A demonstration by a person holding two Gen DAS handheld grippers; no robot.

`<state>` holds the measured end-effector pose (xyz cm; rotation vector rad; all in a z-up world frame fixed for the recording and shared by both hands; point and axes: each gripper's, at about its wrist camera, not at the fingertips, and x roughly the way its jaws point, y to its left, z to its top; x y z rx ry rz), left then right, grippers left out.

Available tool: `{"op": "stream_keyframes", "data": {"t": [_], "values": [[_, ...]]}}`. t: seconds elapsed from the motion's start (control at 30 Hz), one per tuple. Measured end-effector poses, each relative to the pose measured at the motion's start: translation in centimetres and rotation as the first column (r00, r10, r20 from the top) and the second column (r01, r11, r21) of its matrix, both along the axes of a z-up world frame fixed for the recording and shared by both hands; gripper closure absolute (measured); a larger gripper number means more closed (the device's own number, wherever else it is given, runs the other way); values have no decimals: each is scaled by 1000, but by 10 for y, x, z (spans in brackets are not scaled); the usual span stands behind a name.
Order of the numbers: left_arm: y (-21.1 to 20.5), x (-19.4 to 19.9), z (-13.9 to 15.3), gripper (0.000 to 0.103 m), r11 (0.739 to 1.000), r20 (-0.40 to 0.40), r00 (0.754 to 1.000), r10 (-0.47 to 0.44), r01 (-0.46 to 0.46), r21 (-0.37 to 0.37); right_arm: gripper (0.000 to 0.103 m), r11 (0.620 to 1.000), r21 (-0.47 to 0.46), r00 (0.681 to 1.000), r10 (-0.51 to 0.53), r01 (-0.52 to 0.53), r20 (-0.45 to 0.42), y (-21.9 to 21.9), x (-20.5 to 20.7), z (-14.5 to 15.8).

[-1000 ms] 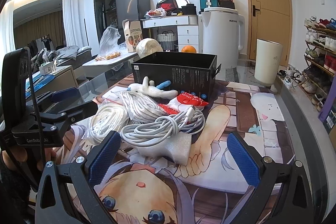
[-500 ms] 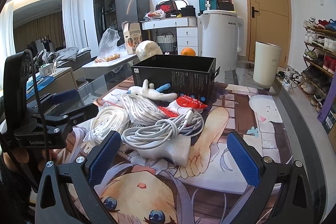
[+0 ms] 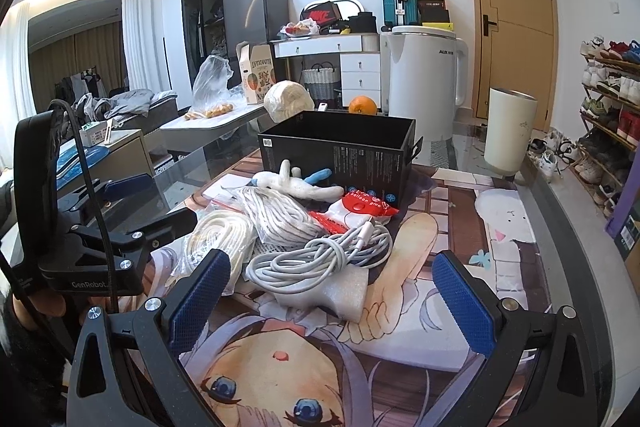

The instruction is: Organize soft objects

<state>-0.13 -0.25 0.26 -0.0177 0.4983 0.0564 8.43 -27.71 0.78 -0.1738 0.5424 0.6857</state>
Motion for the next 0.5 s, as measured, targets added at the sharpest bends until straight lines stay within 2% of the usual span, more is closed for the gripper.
{"op": "stream_keyframes", "data": {"t": [0.3, 0.5], "values": [[8, 0, 3, 0, 999, -13, 1000, -8, 7, -37, 0, 998, -35, 998, -44, 43, -53, 3, 13, -1], [8, 1, 4, 0, 1000, -12, 1000, -15, 15, -16, 1, 998, -36, 994, -58, 55, -93, 5, 24, 0]]}}
